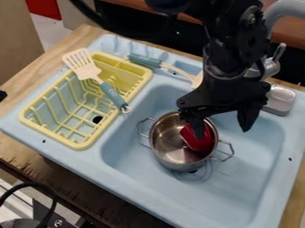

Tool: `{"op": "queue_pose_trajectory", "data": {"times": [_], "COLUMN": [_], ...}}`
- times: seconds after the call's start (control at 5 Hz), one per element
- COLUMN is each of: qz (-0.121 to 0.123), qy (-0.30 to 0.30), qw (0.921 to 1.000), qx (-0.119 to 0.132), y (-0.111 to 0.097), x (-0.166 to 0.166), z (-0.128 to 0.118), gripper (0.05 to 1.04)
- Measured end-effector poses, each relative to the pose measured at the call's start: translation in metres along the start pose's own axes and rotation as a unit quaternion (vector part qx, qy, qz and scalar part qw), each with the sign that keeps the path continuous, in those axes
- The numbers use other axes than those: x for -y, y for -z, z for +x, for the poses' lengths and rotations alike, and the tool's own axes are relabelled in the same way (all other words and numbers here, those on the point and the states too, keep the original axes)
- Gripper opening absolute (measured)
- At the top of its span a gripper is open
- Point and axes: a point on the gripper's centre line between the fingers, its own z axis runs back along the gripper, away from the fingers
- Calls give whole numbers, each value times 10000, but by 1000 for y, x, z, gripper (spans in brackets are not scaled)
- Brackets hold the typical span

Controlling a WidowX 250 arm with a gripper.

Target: Put pot on the left side of sink

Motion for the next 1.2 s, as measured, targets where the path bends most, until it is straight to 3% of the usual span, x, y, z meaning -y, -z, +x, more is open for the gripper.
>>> {"op": "queue_pose_trajectory", "data": {"times": [0.2, 0.4, 0.6, 0.8, 1.0, 1.2], "qz": [132, -3, -163, -526, -691, -694], "qy": [69, 1318, 2486, 3679, 4691, 4904], "qw": [9998, 9910, 9679, 9279, 8795, 8673], "qx": [-111, -224, -322, -312, -408, -496], "y": [7, 8, 14, 15, 27, 33], "x": [-6, -6, -13, -14, -24, -28], "z": [-5, -5, -5, 4, -3, -7], "gripper": [1001, 1001, 1001, 1001, 1001, 1001]}}
